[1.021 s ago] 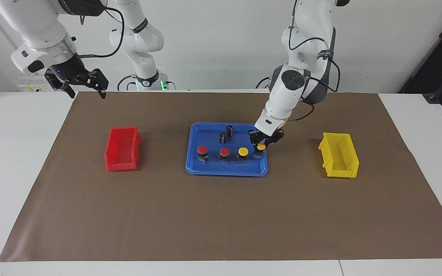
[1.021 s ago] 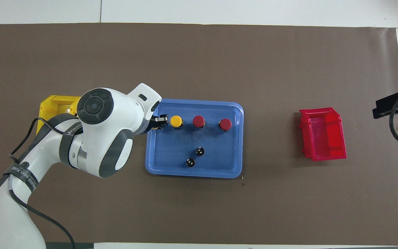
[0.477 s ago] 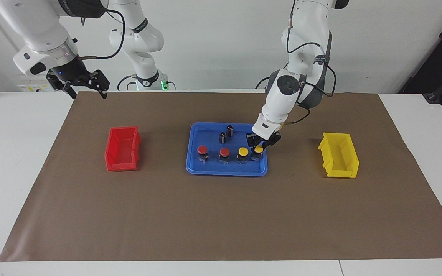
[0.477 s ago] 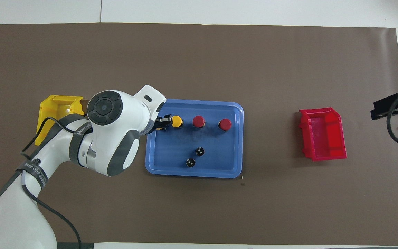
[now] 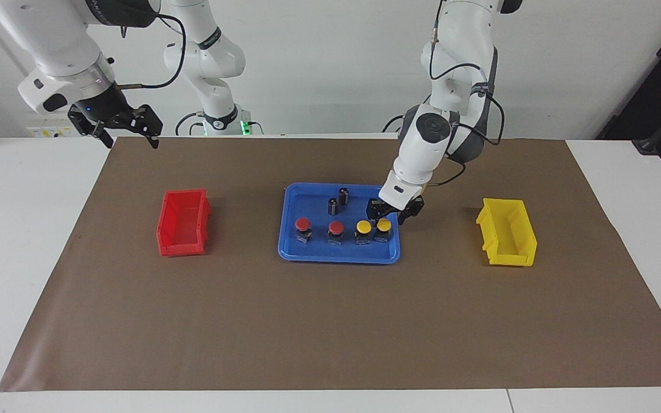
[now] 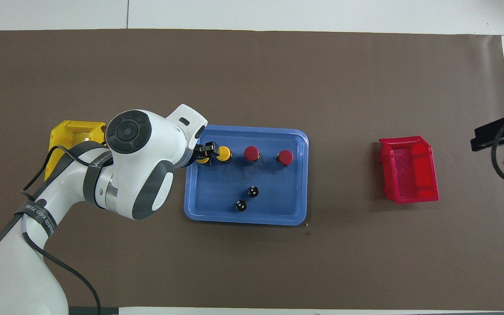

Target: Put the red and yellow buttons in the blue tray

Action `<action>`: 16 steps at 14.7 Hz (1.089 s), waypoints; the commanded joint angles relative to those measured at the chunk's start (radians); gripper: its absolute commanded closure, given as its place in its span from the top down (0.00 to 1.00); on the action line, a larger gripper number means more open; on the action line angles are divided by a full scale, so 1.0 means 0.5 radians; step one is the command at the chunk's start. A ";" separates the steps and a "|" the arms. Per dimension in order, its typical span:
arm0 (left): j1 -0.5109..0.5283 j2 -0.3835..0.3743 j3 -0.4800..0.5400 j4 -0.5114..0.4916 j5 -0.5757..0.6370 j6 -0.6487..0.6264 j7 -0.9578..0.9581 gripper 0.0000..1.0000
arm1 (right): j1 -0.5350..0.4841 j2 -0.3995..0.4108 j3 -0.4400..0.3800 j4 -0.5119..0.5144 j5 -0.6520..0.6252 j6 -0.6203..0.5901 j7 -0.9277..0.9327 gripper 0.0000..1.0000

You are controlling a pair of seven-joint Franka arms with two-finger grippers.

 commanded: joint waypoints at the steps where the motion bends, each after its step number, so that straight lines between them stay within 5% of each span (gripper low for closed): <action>1: 0.062 -0.094 0.023 0.213 0.012 -0.449 0.024 1.00 | -0.024 -0.025 0.010 -0.025 0.016 0.003 -0.052 1.00; 6: 0.371 -0.149 0.023 0.656 0.254 -1.223 0.673 1.00 | -0.024 -0.025 0.007 -0.028 0.016 0.025 -0.046 1.00; 13: 0.921 -0.508 0.023 0.662 0.251 -1.475 1.189 1.00 | -0.027 -0.028 0.004 -0.040 0.013 0.065 -0.046 1.00; 16: 0.943 -0.597 0.026 0.659 0.251 -1.515 1.365 1.00 | -0.027 -0.028 0.004 -0.037 0.013 0.065 -0.036 1.00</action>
